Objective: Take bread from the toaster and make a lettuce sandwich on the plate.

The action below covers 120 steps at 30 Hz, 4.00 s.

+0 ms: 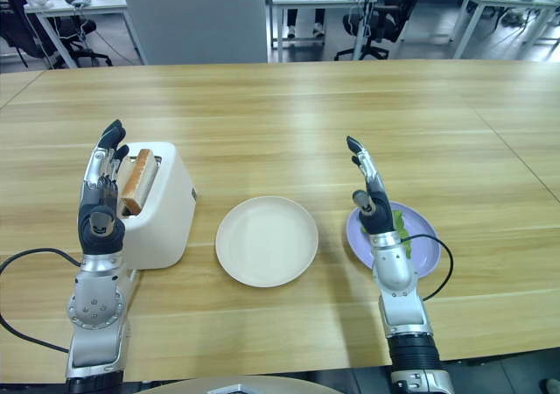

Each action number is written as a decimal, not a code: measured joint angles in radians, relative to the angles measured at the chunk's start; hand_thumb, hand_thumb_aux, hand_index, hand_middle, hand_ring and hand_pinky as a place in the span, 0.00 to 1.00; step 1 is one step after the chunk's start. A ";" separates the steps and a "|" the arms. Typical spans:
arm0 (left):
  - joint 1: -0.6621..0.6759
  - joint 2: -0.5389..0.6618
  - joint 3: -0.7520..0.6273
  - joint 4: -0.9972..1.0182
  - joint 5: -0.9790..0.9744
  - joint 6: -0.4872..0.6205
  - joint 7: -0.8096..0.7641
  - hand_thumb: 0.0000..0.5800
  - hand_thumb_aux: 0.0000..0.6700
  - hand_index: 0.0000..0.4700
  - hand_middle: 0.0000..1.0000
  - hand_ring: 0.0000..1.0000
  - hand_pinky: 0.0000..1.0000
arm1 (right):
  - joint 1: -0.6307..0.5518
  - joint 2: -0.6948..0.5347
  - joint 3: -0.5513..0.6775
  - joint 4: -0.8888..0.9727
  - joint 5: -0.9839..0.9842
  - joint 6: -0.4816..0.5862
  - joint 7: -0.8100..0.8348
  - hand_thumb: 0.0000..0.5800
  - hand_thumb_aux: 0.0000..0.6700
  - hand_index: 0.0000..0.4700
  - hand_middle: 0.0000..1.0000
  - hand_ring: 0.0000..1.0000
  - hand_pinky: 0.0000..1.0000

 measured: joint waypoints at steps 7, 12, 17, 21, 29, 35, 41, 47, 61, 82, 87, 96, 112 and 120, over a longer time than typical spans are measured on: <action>0.002 0.001 -0.024 0.000 -0.001 0.009 -0.024 0.00 0.00 0.00 0.00 0.00 0.00 | 0.000 -0.005 -0.002 -0.046 0.065 0.021 0.039 0.00 0.00 0.00 0.00 0.00 0.00; -0.015 0.009 -0.046 0.070 0.005 0.007 -0.038 0.00 0.00 0.00 0.00 0.00 0.00 | -0.017 -0.032 0.000 0.003 0.069 -0.044 0.065 0.00 0.00 0.00 0.00 0.00 0.00; -0.065 0.038 -0.041 0.119 0.081 0.027 -0.018 0.00 0.00 0.00 0.00 0.00 0.00 | -0.047 -0.031 0.001 0.080 0.053 -0.102 0.059 0.00 0.00 0.00 0.00 0.00 0.00; -0.141 0.161 0.055 0.096 0.269 0.206 0.023 0.00 0.00 0.00 0.00 0.00 0.00 | -0.085 -0.026 0.002 0.147 0.048 -0.134 0.049 0.00 0.00 0.00 0.00 0.00 0.00; -0.252 0.470 0.126 0.100 0.570 0.575 -0.090 0.00 0.00 0.00 0.00 0.00 0.00 | -0.092 -0.023 0.004 0.182 0.027 -0.172 0.032 0.00 0.00 0.00 0.00 0.00 0.00; -0.301 0.608 0.014 0.201 0.743 0.723 -0.213 0.00 0.00 0.00 0.00 0.00 0.00 | -0.091 -0.023 0.003 0.187 0.020 -0.179 0.030 0.00 0.00 0.00 0.00 0.00 0.00; -0.337 0.638 -0.101 0.305 0.788 0.776 -0.318 0.00 0.00 0.00 0.00 0.00 0.00 | -0.087 -0.024 0.003 0.189 0.020 -0.182 0.030 0.00 0.00 0.00 0.00 0.00 0.00; -0.345 0.681 -0.144 0.326 0.812 0.817 -0.378 0.00 0.00 0.00 0.00 0.00 0.00 | -0.078 -0.024 0.004 0.187 0.020 -0.182 0.031 0.00 0.00 0.00 0.00 0.00 0.00; -0.304 0.753 -0.134 0.217 0.815 0.868 -0.432 0.00 0.00 0.00 0.00 0.00 0.00 | -0.065 -0.024 0.005 0.174 0.021 -0.176 0.041 0.00 0.00 0.00 0.00 0.00 0.00; -0.330 0.887 -0.137 0.206 0.833 0.796 -0.518 0.00 0.00 0.00 0.00 0.00 0.00 | -0.061 -0.023 0.014 0.146 0.022 -0.159 0.049 0.00 0.00 0.00 0.00 0.00 0.00; -0.356 0.903 -0.132 0.207 0.834 0.788 -0.504 0.00 0.00 0.00 0.00 0.00 0.00 | -0.059 -0.023 0.018 0.141 0.022 -0.155 0.052 0.00 0.00 0.00 0.00 0.00 0.00; -0.355 0.927 -0.185 0.226 0.864 0.732 -0.529 0.00 0.00 0.00 0.00 0.00 0.00 | -0.057 -0.023 0.021 0.138 0.023 -0.154 0.052 0.00 0.00 0.00 0.00 0.00 0.00; -0.340 0.929 -0.202 0.256 0.919 0.708 -0.546 0.14 0.07 0.07 0.00 0.00 0.00 | -0.053 -0.025 0.022 0.127 0.030 -0.149 0.052 0.00 0.00 0.00 0.00 0.00 0.00; -0.262 0.938 -0.165 0.265 0.895 0.721 -0.545 0.00 0.00 0.00 0.00 0.00 0.00 | -0.052 -0.025 0.022 0.121 0.031 -0.147 0.054 0.00 0.00 0.00 0.00 0.00 0.00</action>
